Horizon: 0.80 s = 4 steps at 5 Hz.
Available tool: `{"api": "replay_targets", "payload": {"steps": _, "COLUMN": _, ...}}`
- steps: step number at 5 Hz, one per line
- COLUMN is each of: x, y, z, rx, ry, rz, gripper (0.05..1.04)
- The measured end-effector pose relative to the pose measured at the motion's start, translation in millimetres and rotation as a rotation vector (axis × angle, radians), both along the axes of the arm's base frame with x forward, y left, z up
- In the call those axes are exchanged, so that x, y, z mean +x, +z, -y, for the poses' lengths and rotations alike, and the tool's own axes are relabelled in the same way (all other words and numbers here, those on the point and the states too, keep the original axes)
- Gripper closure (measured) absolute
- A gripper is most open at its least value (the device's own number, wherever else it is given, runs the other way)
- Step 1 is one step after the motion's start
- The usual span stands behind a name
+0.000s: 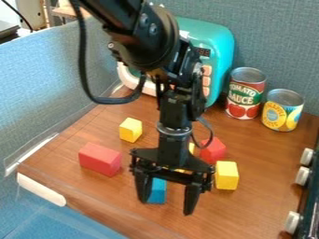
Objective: "Take the blue box of the table and put it in the yellow box"
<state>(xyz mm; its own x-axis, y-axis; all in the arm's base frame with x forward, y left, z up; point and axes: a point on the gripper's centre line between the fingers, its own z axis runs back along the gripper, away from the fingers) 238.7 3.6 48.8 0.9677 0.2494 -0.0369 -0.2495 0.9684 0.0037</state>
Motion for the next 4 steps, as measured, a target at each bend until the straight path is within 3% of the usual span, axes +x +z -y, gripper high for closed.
{"api": "replay_targets", "payload": {"steps": 2, "x": 6.4, "y": -4.2, "z": -24.5, "rx": 0.028, "ry": 0.105, "rz": 0.039, "gripper": 0.083}}
{"api": "replay_targets", "payload": {"steps": 4, "x": 11.7, "y": -17.9, "z": -39.1, "rx": 0.035, "ry": 0.145, "rz": 0.030, "gripper": 0.083}}
